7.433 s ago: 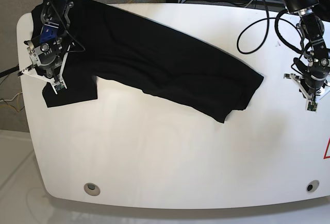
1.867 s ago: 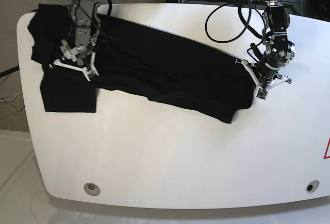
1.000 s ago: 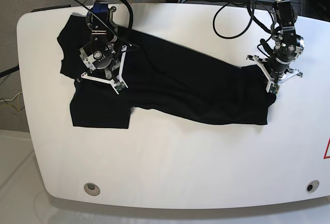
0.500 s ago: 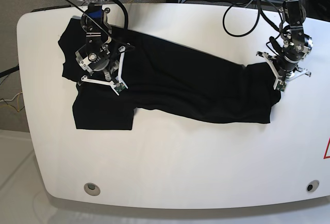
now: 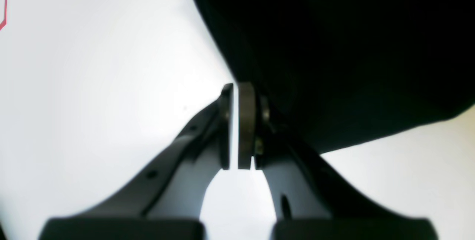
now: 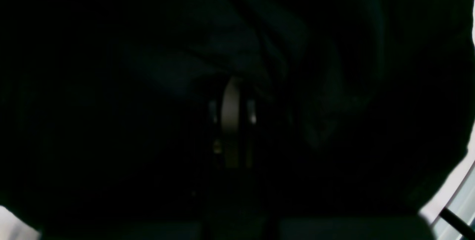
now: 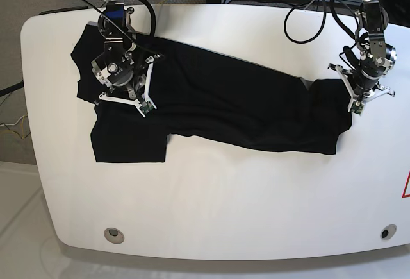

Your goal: Fold the T-shirt properly

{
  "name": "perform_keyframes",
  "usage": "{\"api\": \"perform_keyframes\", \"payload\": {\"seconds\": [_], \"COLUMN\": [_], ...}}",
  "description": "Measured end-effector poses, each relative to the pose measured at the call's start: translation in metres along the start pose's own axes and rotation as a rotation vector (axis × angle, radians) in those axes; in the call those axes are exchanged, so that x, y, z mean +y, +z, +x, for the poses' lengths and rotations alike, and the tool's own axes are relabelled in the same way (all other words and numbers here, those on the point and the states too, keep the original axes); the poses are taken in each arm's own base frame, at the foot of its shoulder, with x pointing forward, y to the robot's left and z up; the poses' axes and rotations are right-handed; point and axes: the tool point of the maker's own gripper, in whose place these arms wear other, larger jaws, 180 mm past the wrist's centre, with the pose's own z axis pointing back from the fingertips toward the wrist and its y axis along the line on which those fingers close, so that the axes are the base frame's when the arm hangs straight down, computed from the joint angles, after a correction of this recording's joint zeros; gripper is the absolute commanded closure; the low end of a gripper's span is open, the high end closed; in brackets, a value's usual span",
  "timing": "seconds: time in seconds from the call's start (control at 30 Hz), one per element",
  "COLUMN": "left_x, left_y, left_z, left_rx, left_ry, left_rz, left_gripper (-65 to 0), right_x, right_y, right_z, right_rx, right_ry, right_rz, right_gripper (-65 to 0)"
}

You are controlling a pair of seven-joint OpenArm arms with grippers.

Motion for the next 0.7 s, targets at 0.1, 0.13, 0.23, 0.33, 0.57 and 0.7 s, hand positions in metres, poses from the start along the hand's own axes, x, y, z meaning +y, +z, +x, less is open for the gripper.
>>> {"api": "perform_keyframes", "payload": {"seconds": [0.1, 0.13, 0.23, 0.33, 0.57, 0.7], "left_x": [0.001, 0.001, 0.001, 0.006, 0.011, 0.012], "left_y": [0.000, 0.000, 0.001, 0.002, 0.003, 0.003], "left_z": [0.000, 0.000, -0.004, -0.015, -0.021, -0.020], "left_rx": [0.000, 0.000, 0.011, 0.049, 0.078, 0.074], "left_ry": [-0.002, -0.002, -0.018, -0.067, -0.107, -0.107], "left_rz": [0.002, 0.001, 0.006, 0.029, 0.054, 0.055], "left_gripper": [-1.7, -1.7, -1.7, -1.7, -1.7, -1.7], "right_x": [0.003, 0.003, 0.005, 0.005, 0.004, 0.002], "right_y": [0.000, 0.000, 0.000, 0.001, 0.001, 0.001], "right_z": [-0.002, -0.003, -0.005, -0.006, -0.011, -0.011], "right_rx": [-0.003, -0.007, -0.007, -0.012, -0.024, -0.050], "right_ry": [-0.003, -0.008, -0.009, -0.009, -0.005, -0.003], "right_rz": [0.004, 0.001, 0.004, 0.003, -0.001, 0.007], "right_gripper": [0.0, 0.0, 0.0, 0.0, 0.0, 0.0]}}
